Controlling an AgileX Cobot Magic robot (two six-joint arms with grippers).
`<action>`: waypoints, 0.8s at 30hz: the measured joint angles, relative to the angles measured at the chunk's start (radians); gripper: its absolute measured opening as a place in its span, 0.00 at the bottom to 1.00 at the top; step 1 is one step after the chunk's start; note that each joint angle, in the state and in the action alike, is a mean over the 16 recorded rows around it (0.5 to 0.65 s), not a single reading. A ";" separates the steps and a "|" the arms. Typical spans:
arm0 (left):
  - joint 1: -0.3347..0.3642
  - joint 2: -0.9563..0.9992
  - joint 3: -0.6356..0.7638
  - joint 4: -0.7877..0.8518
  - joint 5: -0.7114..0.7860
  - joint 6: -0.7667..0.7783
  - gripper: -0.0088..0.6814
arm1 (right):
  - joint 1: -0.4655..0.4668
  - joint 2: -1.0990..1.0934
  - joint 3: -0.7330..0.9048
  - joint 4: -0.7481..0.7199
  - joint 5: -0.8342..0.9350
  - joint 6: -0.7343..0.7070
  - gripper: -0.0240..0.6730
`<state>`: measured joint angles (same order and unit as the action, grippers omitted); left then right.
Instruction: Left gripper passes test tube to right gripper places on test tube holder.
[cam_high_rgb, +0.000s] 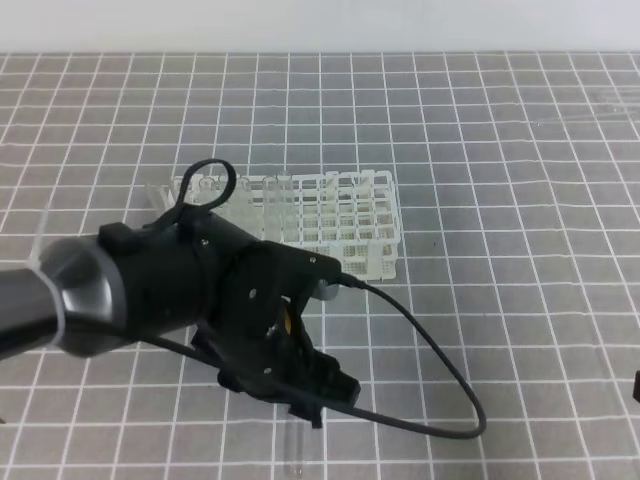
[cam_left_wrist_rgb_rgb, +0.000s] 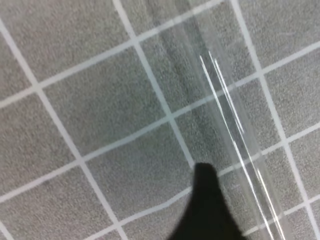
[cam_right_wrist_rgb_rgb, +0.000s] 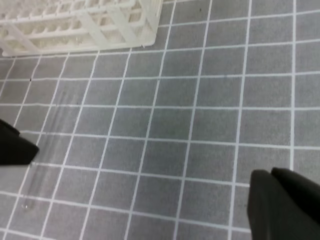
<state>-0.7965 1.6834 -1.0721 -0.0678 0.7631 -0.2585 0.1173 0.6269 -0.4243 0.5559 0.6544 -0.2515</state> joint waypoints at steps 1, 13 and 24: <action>0.000 0.006 0.000 -0.002 0.002 -0.003 0.53 | 0.000 0.000 0.000 0.001 -0.002 0.000 0.02; 0.000 0.089 0.000 0.014 -0.001 -0.033 0.63 | 0.000 0.000 0.000 0.019 -0.028 -0.002 0.02; 0.000 0.129 -0.005 0.069 0.011 -0.033 0.37 | 0.000 0.000 0.000 0.026 -0.033 -0.002 0.02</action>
<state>-0.7966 1.8128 -1.0771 0.0009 0.7742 -0.2920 0.1173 0.6269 -0.4243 0.5814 0.6215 -0.2535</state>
